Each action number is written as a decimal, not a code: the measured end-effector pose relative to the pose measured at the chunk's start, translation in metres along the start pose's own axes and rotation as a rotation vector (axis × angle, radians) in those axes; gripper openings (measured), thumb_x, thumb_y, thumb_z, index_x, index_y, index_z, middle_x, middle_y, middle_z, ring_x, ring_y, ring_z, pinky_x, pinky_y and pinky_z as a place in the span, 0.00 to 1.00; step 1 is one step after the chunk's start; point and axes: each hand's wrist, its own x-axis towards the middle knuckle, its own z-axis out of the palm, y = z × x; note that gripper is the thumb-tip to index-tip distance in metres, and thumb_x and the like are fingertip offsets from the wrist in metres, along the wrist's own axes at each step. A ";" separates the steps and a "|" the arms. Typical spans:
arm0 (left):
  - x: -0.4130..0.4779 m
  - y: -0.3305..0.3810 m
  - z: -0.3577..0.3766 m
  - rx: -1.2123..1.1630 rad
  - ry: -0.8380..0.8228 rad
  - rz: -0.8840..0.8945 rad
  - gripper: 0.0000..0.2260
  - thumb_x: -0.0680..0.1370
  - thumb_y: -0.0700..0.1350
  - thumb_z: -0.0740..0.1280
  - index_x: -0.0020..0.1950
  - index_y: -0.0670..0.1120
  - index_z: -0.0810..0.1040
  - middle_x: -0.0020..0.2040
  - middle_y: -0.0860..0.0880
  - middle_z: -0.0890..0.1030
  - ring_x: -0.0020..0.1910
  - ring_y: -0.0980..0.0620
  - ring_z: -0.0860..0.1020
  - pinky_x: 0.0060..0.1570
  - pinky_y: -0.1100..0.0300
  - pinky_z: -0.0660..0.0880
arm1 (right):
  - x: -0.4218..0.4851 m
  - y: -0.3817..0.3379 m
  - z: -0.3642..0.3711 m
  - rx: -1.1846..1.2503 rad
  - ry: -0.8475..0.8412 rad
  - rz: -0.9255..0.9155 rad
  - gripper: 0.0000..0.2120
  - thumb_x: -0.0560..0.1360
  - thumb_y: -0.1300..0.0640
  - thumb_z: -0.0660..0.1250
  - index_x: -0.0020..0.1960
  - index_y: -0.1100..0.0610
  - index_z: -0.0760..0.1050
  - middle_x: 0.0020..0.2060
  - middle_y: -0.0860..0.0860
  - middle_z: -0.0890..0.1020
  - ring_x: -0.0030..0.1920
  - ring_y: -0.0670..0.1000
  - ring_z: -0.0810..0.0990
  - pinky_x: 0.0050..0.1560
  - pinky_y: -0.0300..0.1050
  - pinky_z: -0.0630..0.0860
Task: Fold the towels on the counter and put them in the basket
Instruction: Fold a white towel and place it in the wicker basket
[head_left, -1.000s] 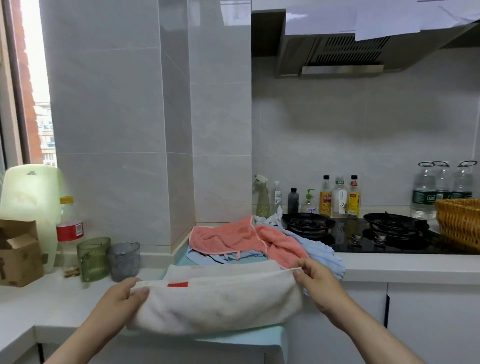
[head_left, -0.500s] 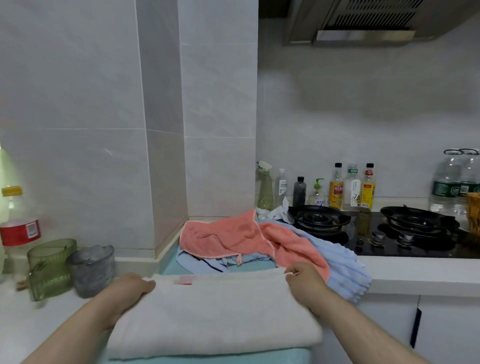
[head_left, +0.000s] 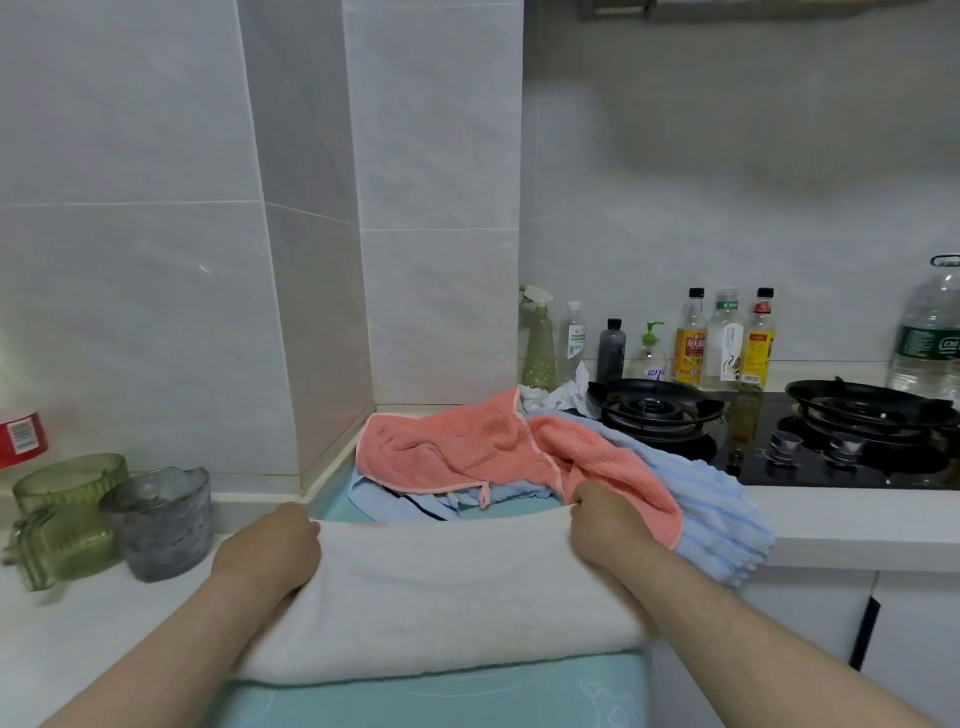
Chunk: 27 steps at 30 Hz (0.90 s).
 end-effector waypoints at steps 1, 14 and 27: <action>0.001 0.001 0.001 0.032 0.008 0.003 0.13 0.82 0.51 0.53 0.59 0.47 0.71 0.64 0.46 0.76 0.60 0.46 0.76 0.50 0.56 0.68 | 0.000 -0.001 0.002 -0.038 0.004 0.002 0.09 0.77 0.60 0.56 0.52 0.53 0.72 0.53 0.53 0.80 0.53 0.55 0.77 0.46 0.43 0.67; -0.056 -0.067 -0.036 -0.860 -0.426 -0.060 0.05 0.77 0.40 0.67 0.43 0.42 0.73 0.34 0.43 0.71 0.29 0.51 0.67 0.30 0.61 0.58 | -0.070 0.030 -0.036 0.656 -0.163 0.159 0.07 0.75 0.55 0.65 0.46 0.59 0.75 0.35 0.51 0.76 0.35 0.51 0.72 0.37 0.44 0.68; -0.092 -0.049 -0.021 -0.346 -0.066 0.001 0.05 0.79 0.46 0.62 0.48 0.45 0.74 0.45 0.47 0.79 0.45 0.50 0.76 0.39 0.58 0.67 | -0.114 0.032 -0.032 0.727 -0.191 0.323 0.09 0.70 0.68 0.64 0.37 0.56 0.67 0.32 0.54 0.67 0.28 0.49 0.60 0.29 0.39 0.55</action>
